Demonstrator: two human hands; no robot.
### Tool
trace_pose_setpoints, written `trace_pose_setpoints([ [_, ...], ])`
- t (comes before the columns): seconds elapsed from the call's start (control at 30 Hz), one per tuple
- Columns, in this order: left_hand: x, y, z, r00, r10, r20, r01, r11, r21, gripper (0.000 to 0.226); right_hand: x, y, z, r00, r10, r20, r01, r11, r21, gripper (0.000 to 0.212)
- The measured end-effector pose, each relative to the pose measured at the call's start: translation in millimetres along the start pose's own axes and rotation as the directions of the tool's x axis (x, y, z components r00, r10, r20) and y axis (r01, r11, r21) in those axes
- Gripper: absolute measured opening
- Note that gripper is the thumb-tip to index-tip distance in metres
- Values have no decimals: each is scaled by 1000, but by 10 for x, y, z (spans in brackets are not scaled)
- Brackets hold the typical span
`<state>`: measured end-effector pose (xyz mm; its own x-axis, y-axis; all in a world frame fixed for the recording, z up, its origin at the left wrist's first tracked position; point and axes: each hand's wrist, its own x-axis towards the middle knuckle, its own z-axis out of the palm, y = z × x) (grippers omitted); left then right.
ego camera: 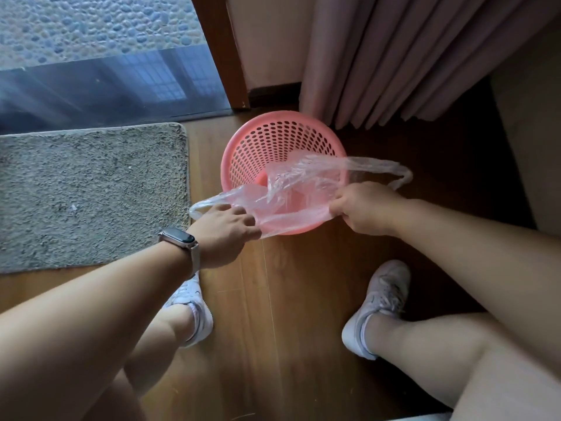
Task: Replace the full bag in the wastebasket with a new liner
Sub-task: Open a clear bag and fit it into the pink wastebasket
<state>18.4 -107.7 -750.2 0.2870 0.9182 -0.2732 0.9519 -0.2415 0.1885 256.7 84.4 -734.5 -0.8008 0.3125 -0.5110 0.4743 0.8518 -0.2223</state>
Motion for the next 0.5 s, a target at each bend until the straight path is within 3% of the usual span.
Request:
trace_pose_setpoints([
  [0.13,-18,-42,81,996,-77,48,80,995,-61,35,-20,73,96,998,2,58,-7,996,85,39],
  [0.2,-45,-64,118,993,-98,63,104,990,-94,35,-16,86,118,997,27,75,-39,986,160,33],
  [0.27,-58,-99,155,987,-152,59,159,978,-136,34,17,86,138,987,146,67,-157,961,227,26],
  [0.4,-39,-187,193,948,-316,37,310,891,-331,27,236,80,197,872,486,-47,-388,747,539,25],
  [0.5,0,-208,179,920,-391,30,366,830,-421,30,416,61,228,812,583,-24,-376,554,743,32],
])
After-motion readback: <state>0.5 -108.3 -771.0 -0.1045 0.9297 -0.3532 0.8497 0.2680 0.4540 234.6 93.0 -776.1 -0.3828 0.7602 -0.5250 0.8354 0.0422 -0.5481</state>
